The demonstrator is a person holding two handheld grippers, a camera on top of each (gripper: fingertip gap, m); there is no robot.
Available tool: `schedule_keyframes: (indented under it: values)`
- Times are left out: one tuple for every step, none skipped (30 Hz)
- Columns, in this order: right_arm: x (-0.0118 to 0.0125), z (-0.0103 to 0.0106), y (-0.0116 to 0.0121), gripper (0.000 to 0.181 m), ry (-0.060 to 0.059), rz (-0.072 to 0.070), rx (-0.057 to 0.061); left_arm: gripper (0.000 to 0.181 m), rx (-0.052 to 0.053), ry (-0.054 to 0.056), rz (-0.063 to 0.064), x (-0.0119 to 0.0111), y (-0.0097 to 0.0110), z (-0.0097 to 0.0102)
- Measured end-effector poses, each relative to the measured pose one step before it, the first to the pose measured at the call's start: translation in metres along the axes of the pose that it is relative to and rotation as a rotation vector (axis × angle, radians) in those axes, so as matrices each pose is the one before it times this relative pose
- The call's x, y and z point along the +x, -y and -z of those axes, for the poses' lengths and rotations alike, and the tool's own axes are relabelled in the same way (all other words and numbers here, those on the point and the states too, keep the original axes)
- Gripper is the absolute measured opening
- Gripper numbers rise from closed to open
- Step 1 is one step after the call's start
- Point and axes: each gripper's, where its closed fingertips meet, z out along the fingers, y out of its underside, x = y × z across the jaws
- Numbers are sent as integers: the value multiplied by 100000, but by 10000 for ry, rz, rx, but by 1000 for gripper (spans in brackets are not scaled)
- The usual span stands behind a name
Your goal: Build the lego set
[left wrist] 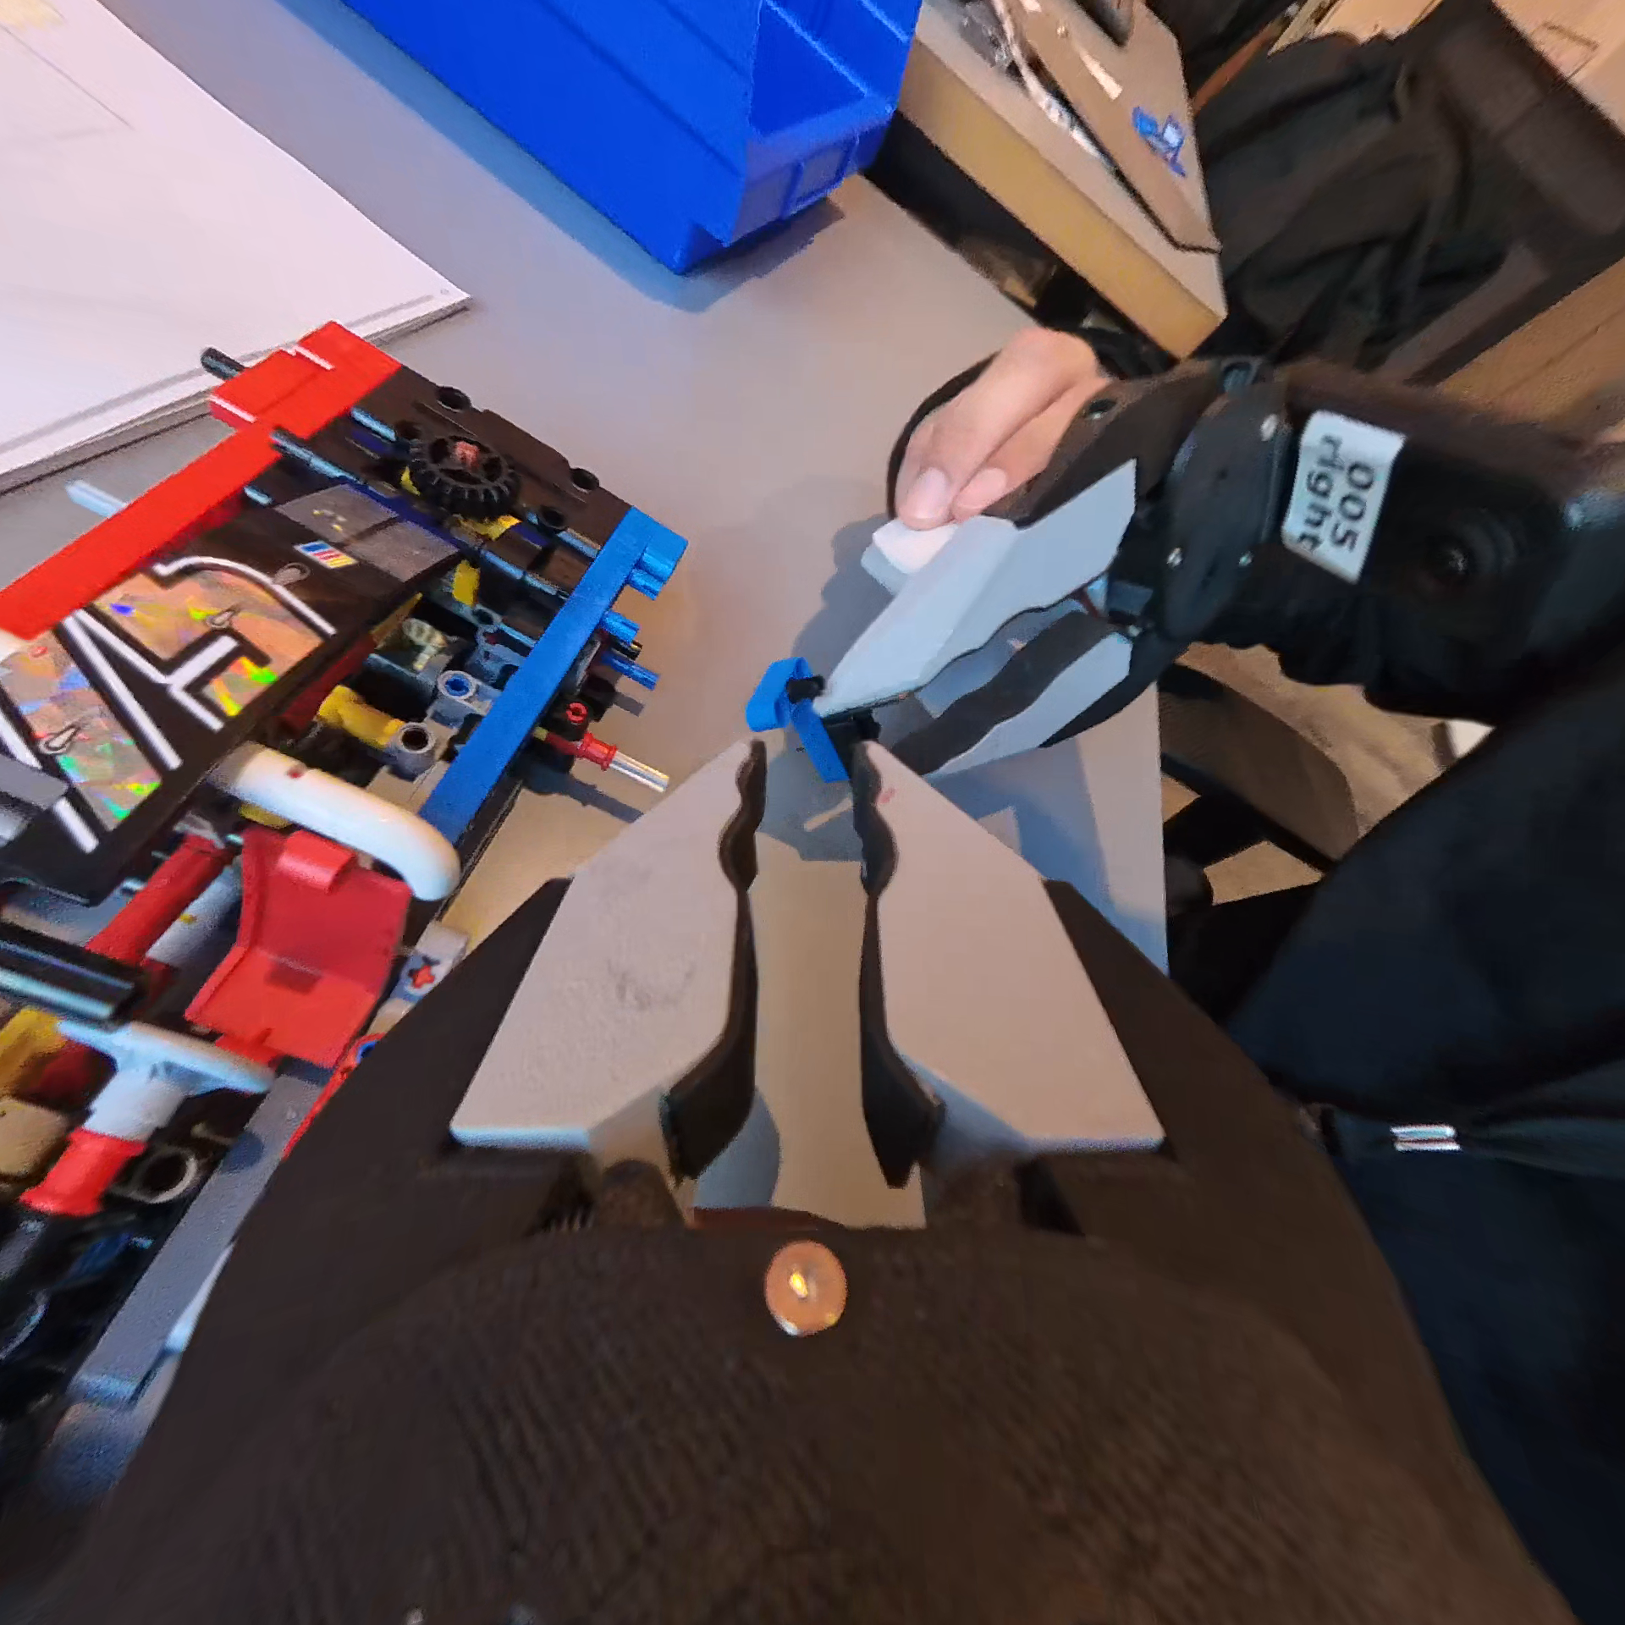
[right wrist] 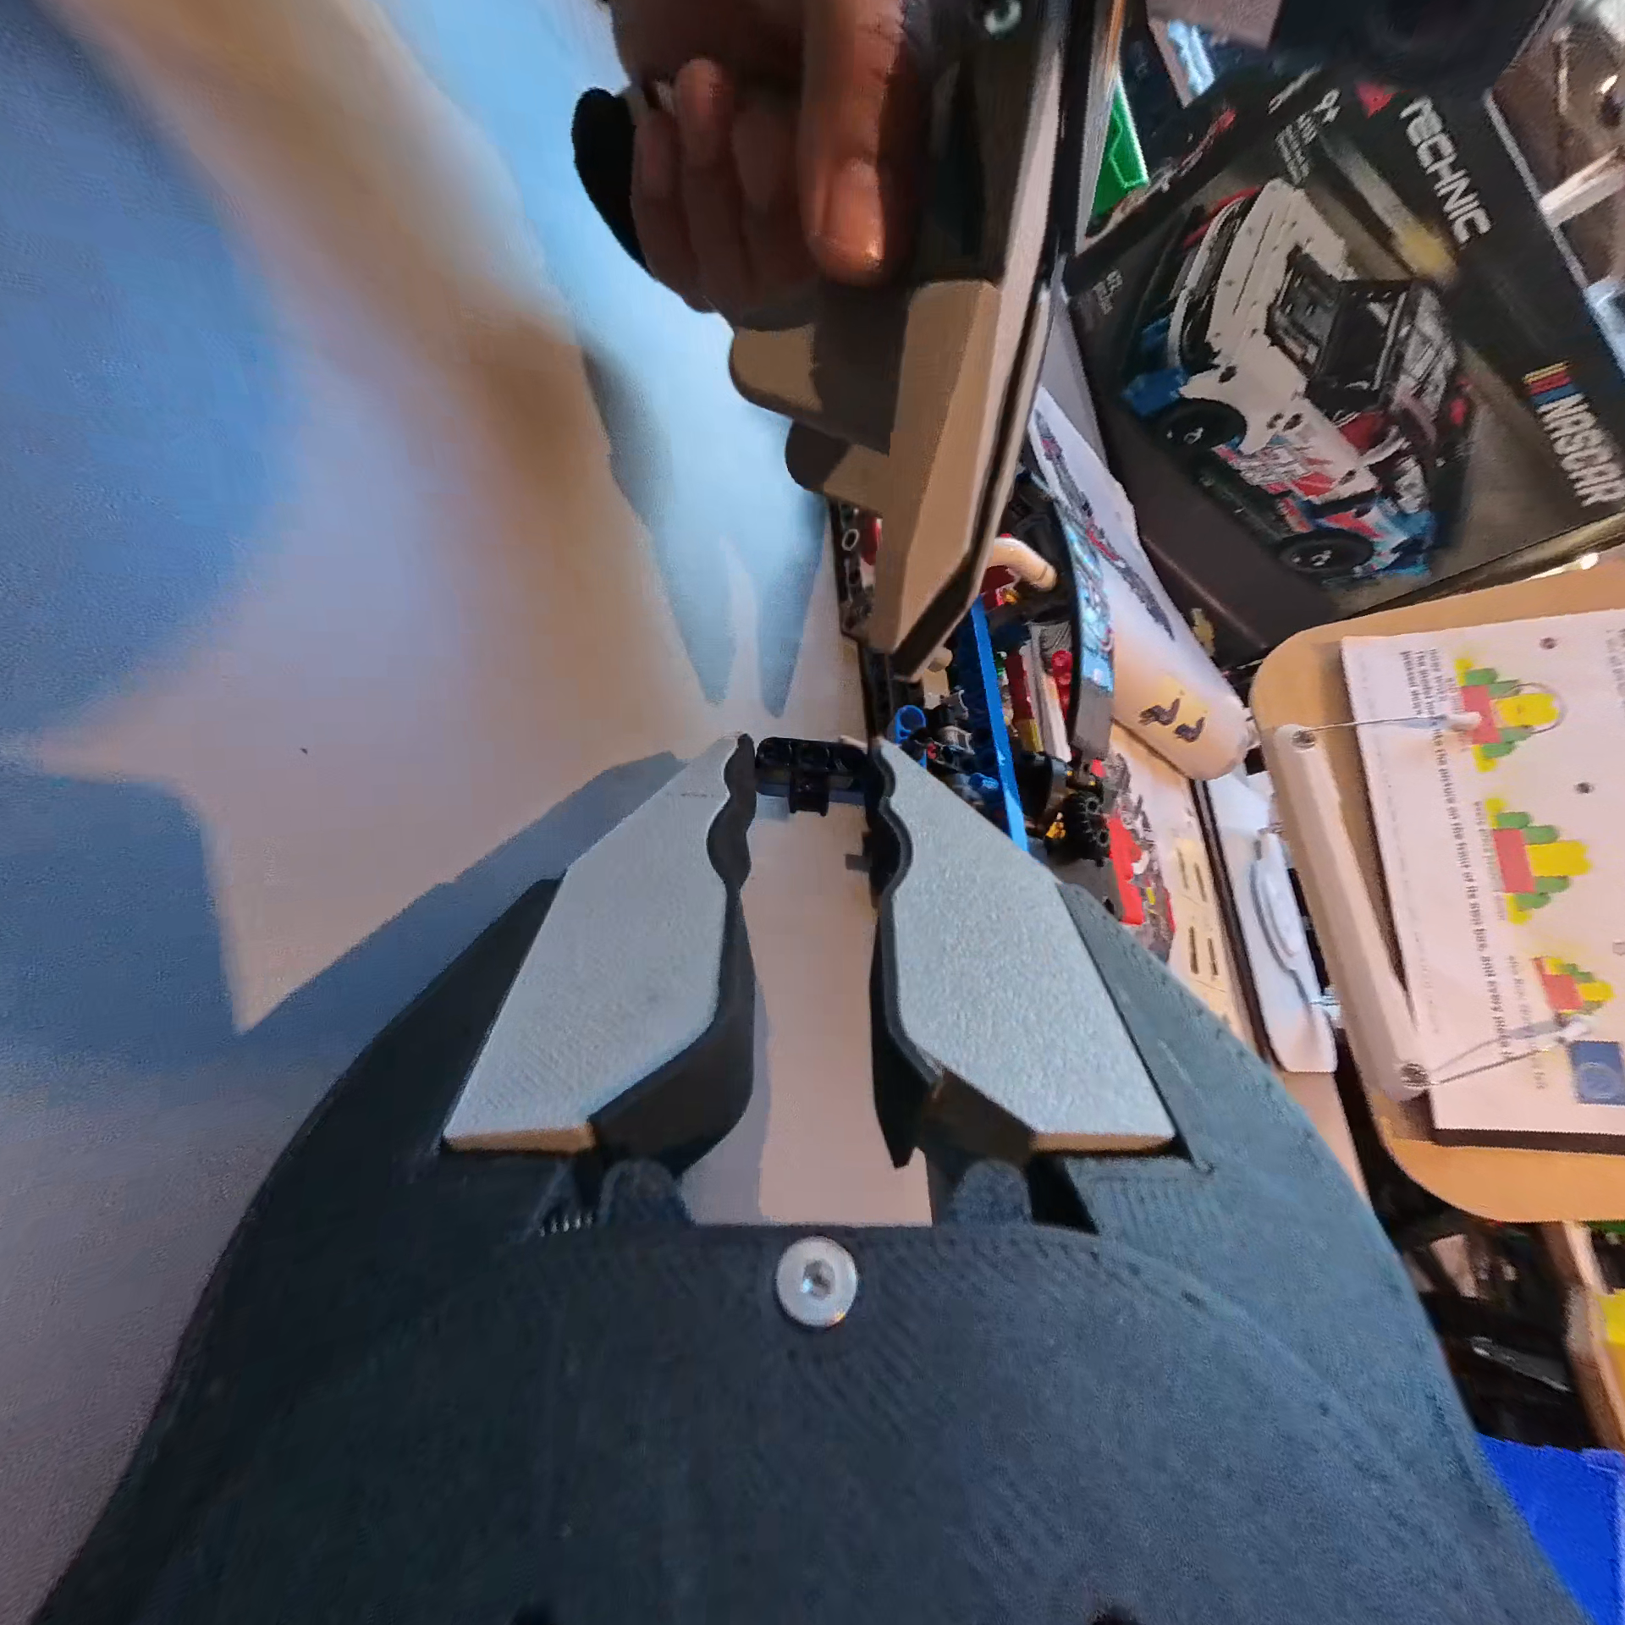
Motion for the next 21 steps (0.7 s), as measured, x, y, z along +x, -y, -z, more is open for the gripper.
schedule_keyframes:
  values:
    - [72,11,38,21,-146,233,-18,17,37,-206,196,65,40,-67]
    - [74,3,39,22,-156,240,-38,18,-57,-102,157,-25,-48,-93]
    - [41,28,158,22,-142,250,9,19,-66,-48,37,-33,-54,-83]
    - [33,36,200,22,-157,269,38,19,-42,28,-43,-81,-19,-72]
    - [29,56,244,22,-155,257,47,19,-5,100,-68,-162,54,-38]
    - [-32,32,266,22,-119,222,57,19,26,11,-74,-16,105,-34]
    - [-29,22,225,22,-118,217,42,17,-3,-94,-45,132,44,-50]
    - [-22,-1,173,22,-127,226,16,14,-25,-100,-25,141,30,-73]
    - [-50,-24,109,21,-90,199,-1,7,-9,-140,-96,269,20,-50]
    - [-65,-39,50,21,-63,161,-13,7,-10,90,-195,-7,-8,-35]
    - [-27,-32,-21,21,-43,111,-24,7,-36,128,-281,-33,-45,20]
    - [-32,-36,-89,21,-11,24,-33,7,-21,124,-242,-34,-28,49]
    - [-18,-40,-103,21,10,-47,-1,6,50,36,-210,83,87,35]
    - [-24,5,-76,21,44,-137,34,6,108,26,-157,105,198,23]
    - [-13,101,40,21,101,-249,99,6,31,-10,-148,146,93,-71]
    - [29,217,116,21,149,-337,153,6,67,15,-230,121,169,-79]
    - [174,306,236,21,130,-414,258,6,100,158,-267,-124,205,-44]
    - [437,464,464,21,32,-527,438,6,44,178,-198,-269,110,-21]
    - [783,592,588,19,-119,-606,541,6,117,107,-148,-261,187,4]
    - [937,595,544,16,-174,-661,525,5,219,104,-72,-321,290,24]
    - [898,489,319,16,-143,-734,430,5,191,122,51,-399,302,27]
